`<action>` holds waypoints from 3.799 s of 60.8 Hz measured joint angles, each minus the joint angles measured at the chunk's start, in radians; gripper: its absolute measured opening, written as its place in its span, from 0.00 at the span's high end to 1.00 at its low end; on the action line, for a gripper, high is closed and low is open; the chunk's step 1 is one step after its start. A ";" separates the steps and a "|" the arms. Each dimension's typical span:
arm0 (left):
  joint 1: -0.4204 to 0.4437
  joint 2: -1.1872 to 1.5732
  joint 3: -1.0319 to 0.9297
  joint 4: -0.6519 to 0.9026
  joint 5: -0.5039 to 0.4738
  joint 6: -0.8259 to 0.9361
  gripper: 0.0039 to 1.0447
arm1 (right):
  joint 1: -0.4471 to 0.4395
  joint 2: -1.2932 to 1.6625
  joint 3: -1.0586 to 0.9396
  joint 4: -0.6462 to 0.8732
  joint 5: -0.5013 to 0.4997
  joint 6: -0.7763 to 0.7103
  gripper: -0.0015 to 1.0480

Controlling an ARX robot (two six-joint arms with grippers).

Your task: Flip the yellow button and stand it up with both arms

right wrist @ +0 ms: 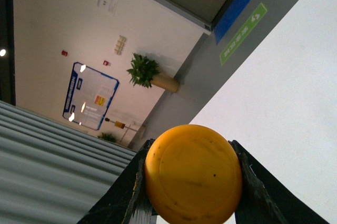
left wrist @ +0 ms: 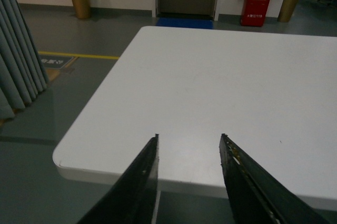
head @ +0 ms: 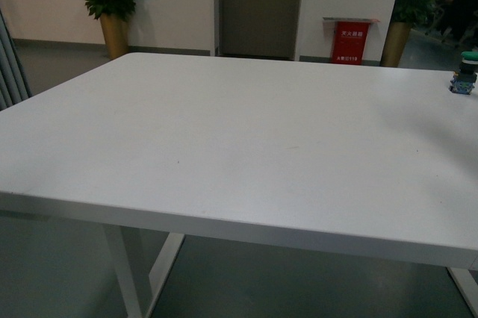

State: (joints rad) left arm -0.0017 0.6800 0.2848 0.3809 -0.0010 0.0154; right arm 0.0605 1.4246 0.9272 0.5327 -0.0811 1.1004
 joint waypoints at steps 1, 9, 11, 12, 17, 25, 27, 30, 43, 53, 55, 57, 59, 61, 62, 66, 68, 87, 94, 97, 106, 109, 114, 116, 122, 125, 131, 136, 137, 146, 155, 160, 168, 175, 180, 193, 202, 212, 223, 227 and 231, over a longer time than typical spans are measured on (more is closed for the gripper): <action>0.000 -0.007 -0.011 0.002 0.001 -0.001 0.70 | 0.000 0.000 0.000 0.000 0.000 -0.001 0.67; 0.000 -0.065 -0.069 0.012 0.001 -0.007 0.92 | -0.008 -0.008 -0.007 -0.006 0.001 -0.002 0.67; 0.000 -0.081 -0.085 0.013 0.001 -0.014 0.97 | -0.010 -0.011 -0.007 -0.008 0.001 -0.002 0.67; 0.000 -0.085 -0.089 0.013 0.001 -0.013 0.96 | -0.010 -0.013 -0.008 -0.010 0.001 -0.002 0.67; 0.000 -0.124 -0.128 0.012 0.001 -0.014 0.96 | -0.010 -0.023 -0.008 -0.021 0.000 -0.008 0.67; 0.000 -0.176 -0.164 0.000 0.001 -0.015 0.96 | -0.008 -0.028 -0.008 -0.037 0.001 -0.018 0.67; 0.000 -0.188 -0.171 -0.005 0.001 -0.015 0.96 | -0.007 -0.030 -0.008 -0.040 0.001 -0.021 0.67; 0.000 -0.208 -0.183 -0.013 0.001 -0.015 0.96 | -0.005 -0.032 -0.008 -0.046 0.001 -0.024 0.67; 0.000 -0.307 -0.226 -0.068 0.001 -0.015 0.96 | 0.009 -0.046 -0.008 -0.055 0.010 -0.040 0.67; 0.000 -0.358 -0.242 -0.103 0.001 -0.017 0.96 | 0.014 -0.046 -0.008 -0.058 0.012 -0.042 0.67; 0.000 -0.373 -0.246 -0.114 0.001 -0.017 0.96 | 0.014 -0.046 -0.008 -0.063 0.013 -0.042 0.67; 0.000 -0.382 -0.249 -0.121 0.001 -0.017 0.96 | 0.014 -0.047 -0.008 -0.066 0.013 -0.042 0.67; 0.000 -0.394 -0.260 -0.111 0.001 -0.018 0.96 | 0.014 -0.046 -0.008 -0.067 0.014 -0.042 0.67; 0.000 -0.399 -0.260 -0.110 0.000 -0.018 0.96 | 0.014 -0.047 -0.008 -0.067 0.014 -0.042 0.67; 0.000 -0.404 -0.260 -0.111 0.000 -0.018 0.96 | 0.014 -0.047 -0.008 -0.068 0.014 -0.042 0.67; 0.000 -0.428 -0.261 -0.125 0.001 -0.018 0.96 | 0.014 -0.047 -0.008 -0.068 0.014 -0.042 0.67; 0.000 -0.438 -0.260 -0.134 0.001 -0.018 0.96 | 0.014 -0.047 -0.008 -0.068 0.015 -0.042 0.67; 0.000 -0.545 -0.260 -0.247 0.001 -0.018 0.96 | 0.014 -0.047 -0.008 -0.068 0.016 -0.042 0.67; 0.000 -0.666 -0.260 -0.375 0.001 -0.018 0.96 | 0.015 -0.047 -0.008 -0.069 0.016 -0.043 0.67; 0.000 -0.676 -0.260 -0.375 0.001 -0.018 0.96 | 0.015 -0.047 -0.008 -0.070 0.016 -0.043 0.67; 0.000 -0.676 -0.260 -0.380 0.001 -0.018 0.96 | 0.015 -0.050 -0.008 -0.071 0.015 -0.043 0.67; 0.000 -0.676 -0.260 -0.380 0.001 -0.018 0.96 | 0.015 -0.050 -0.008 -0.072 0.015 -0.044 0.67; 0.000 -0.676 -0.260 -0.380 0.001 -0.018 0.87 | 0.015 -0.052 -0.008 -0.074 0.016 -0.053 0.67; 0.000 -0.676 -0.260 -0.380 0.001 -0.018 0.80 | 0.016 -0.052 -0.008 -0.076 0.016 -0.061 0.67; 0.000 -0.676 -0.260 -0.380 0.001 -0.018 0.62 | 0.023 -0.036 0.011 -0.124 0.072 -0.154 0.67; 0.000 -0.676 -0.260 -0.380 0.001 -0.018 0.52 | 0.027 -0.014 0.037 -0.138 0.123 -0.224 0.67; 0.000 -0.676 -0.260 -0.380 0.001 -0.018 0.37 | 0.018 0.069 0.137 -0.156 0.194 -0.431 0.67; 0.000 -0.676 -0.260 -0.380 0.001 -0.018 0.22 | -0.005 0.146 0.244 -0.182 0.192 -0.603 0.67; 0.000 -0.676 -0.260 -0.380 0.001 -0.018 0.20 | -0.012 0.166 0.273 -0.191 0.186 -0.658 0.67; 0.000 -0.676 -0.260 -0.380 0.001 -0.018 0.06 | -0.077 0.299 0.474 -0.306 0.103 -0.951 0.67; 0.000 -0.676 -0.260 -0.380 0.001 -0.018 0.06 | -0.142 0.394 0.601 -0.430 0.045 -1.102 0.67; 0.000 -0.676 -0.260 -0.380 0.001 -0.018 0.06 | -0.180 0.447 0.656 -0.488 0.049 -1.168 0.67; 0.000 -0.676 -0.260 -0.380 0.001 -0.018 0.06 | -0.214 0.499 0.704 -0.518 0.060 -1.213 0.67; 0.000 -0.676 -0.260 -0.380 0.001 -0.018 0.06 | -0.231 0.541 0.729 -0.520 0.065 -1.240 0.67; 0.000 -0.676 -0.260 -0.380 0.001 -0.018 0.06 | -0.237 0.569 0.737 -0.512 0.068 -1.265 0.67; 0.000 -0.676 -0.260 -0.380 0.001 -0.018 0.06 | -0.250 0.644 0.737 -0.468 0.029 -1.352 0.67; 0.000 -0.676 -0.260 -0.380 0.001 -0.018 0.06 | -0.263 0.668 0.745 -0.463 0.027 -1.382 0.67; 0.000 -0.676 -0.260 -0.380 0.001 -0.018 0.06 | -0.278 0.716 0.793 -0.482 0.035 -1.404 0.67; 0.000 -0.676 -0.260 -0.380 0.001 -0.018 0.06 | -0.288 0.751 0.847 -0.512 0.047 -1.421 0.67; 0.000 -0.676 -0.260 -0.380 0.001 -0.018 0.06 | -0.291 0.759 0.863 -0.533 0.060 -1.418 0.67; 0.000 -0.676 -0.260 -0.380 0.001 -0.018 0.06 | -0.293 0.763 0.878 -0.573 0.061 -1.403 0.67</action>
State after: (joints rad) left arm -0.0017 0.0040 0.0246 0.0006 0.0002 -0.0025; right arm -0.2329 2.1872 1.8050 -0.0399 -0.0204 -0.3031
